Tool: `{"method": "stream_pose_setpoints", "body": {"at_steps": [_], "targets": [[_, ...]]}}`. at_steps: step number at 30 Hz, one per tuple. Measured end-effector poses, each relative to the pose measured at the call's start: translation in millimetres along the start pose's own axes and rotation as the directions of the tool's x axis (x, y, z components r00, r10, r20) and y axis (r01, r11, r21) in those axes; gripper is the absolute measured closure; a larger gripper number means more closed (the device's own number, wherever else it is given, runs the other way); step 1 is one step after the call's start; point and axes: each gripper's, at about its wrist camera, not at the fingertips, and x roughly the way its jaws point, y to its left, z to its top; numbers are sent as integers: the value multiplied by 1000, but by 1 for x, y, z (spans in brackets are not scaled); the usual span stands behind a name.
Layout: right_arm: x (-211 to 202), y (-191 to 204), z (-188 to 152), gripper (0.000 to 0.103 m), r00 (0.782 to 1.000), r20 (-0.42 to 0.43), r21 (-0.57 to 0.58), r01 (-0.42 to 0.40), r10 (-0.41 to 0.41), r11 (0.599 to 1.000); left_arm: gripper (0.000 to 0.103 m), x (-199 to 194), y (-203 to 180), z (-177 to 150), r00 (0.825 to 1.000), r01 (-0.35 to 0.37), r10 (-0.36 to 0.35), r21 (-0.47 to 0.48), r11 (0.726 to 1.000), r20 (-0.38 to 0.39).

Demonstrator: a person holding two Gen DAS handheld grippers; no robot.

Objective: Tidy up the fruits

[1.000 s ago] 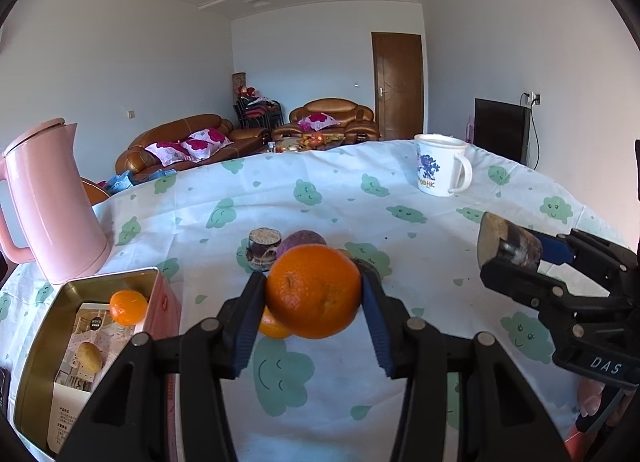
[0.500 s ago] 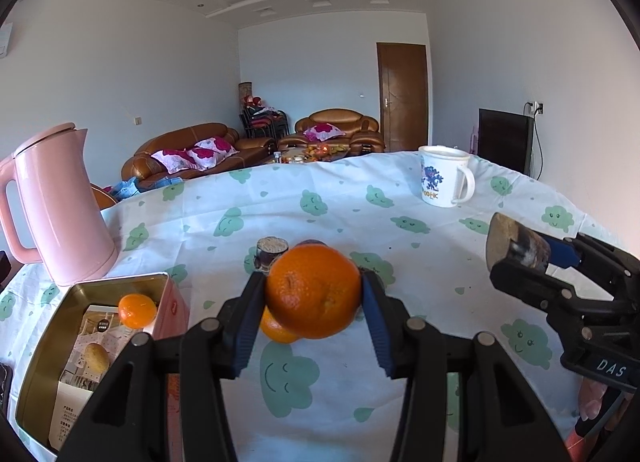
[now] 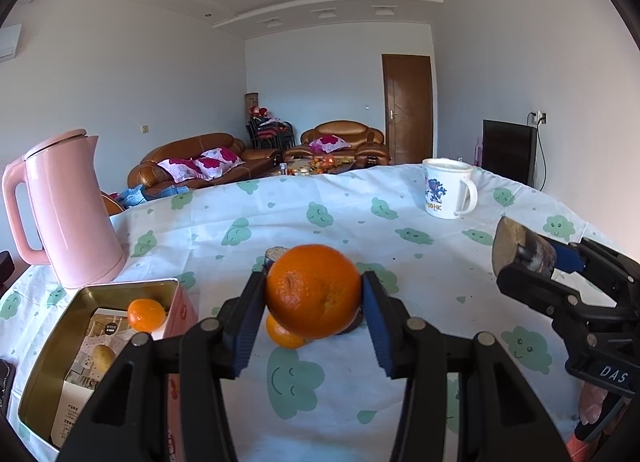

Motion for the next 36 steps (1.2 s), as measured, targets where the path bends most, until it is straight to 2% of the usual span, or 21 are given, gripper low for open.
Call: {"method": "stream_pose_setpoints", "body": {"at_steps": [24,36], "targets": [[-11,12,0,51,998,62,-53,26,-23,998,53,-20,9,-2,996,-60,60,-5,998,66],[-9,25,13,51,998,66,-74,-11,16,997,53,-34,23,1,992,-94,95,-19,995,79]]}}
